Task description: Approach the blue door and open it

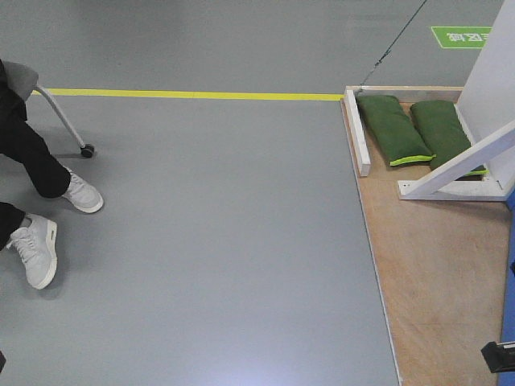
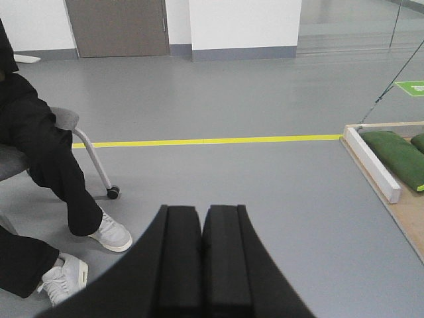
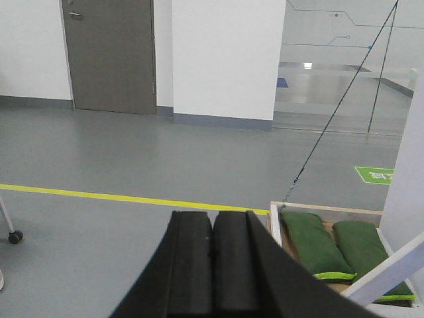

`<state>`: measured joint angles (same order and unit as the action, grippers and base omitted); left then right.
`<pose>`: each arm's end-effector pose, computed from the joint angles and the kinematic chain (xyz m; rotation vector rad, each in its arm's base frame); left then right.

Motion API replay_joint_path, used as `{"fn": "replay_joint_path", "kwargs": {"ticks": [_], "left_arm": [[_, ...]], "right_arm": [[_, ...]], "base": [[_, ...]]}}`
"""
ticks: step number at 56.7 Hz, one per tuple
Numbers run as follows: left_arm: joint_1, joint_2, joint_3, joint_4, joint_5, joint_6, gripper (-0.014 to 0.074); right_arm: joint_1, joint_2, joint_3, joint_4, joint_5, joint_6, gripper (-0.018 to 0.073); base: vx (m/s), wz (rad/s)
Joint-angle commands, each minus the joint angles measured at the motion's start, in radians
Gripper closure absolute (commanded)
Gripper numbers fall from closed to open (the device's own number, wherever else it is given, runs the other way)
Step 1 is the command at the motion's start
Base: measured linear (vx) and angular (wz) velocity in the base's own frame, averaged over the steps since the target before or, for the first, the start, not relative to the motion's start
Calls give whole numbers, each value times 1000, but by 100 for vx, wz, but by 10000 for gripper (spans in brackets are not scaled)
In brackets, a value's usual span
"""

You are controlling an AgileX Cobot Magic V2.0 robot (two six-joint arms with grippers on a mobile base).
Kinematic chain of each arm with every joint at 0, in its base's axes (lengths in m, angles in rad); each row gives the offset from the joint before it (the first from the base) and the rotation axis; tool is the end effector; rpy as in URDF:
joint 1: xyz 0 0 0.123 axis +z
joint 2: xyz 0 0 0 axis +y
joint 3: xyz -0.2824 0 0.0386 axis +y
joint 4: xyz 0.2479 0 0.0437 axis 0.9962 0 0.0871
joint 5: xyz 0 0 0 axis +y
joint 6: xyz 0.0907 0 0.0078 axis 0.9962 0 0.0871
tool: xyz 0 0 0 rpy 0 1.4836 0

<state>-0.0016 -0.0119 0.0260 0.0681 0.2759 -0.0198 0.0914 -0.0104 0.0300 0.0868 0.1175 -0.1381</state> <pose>0.0548 0.0016 0.1800 0.0286 1.7730 0.0483 0.0565 0.0061 0.1929 -0.1238 1.6157 0.0387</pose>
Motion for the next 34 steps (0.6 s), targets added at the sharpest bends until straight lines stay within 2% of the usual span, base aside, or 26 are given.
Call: {"fn": "replay_joint_path", "kwargs": {"ticks": [1,34], "left_arm": [[-6,-13,-26,-3,-85,-7,524],[-6,-13,-26,-3,-85,-7,524]], "right_arm": [[-4,-14,2,-4,-82,-6,547],[-4,-14,-2,-6,-80,-6,547]], "base": [[2,1],[0,0]]}}
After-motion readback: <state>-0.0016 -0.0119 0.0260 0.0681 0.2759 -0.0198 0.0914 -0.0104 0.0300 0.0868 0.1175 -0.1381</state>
